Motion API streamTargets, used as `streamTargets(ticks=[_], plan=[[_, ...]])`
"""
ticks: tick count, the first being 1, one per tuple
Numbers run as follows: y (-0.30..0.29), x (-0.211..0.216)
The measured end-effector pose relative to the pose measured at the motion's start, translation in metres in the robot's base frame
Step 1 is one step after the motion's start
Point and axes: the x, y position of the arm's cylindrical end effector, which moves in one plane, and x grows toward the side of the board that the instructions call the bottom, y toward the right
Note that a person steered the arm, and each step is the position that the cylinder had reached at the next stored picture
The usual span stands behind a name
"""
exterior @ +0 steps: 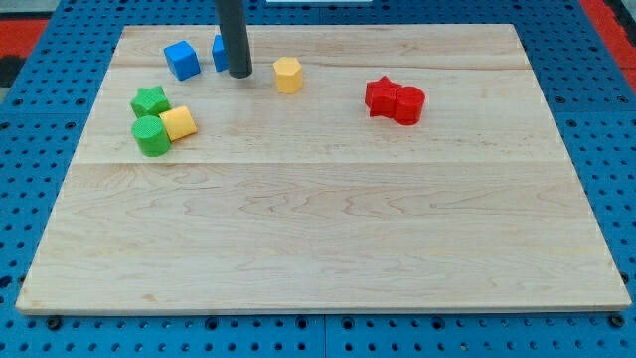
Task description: Separate the green circle and yellow heart from each other
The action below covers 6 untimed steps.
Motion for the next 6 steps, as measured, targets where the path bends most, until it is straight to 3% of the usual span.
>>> streamTargets(ticks=[1, 3, 4, 5, 6], plan=[[0.006, 0.012], [-0.016, 0.122], [-0.088, 0.120], [-0.118, 0.119], [-0.111, 0.105]])
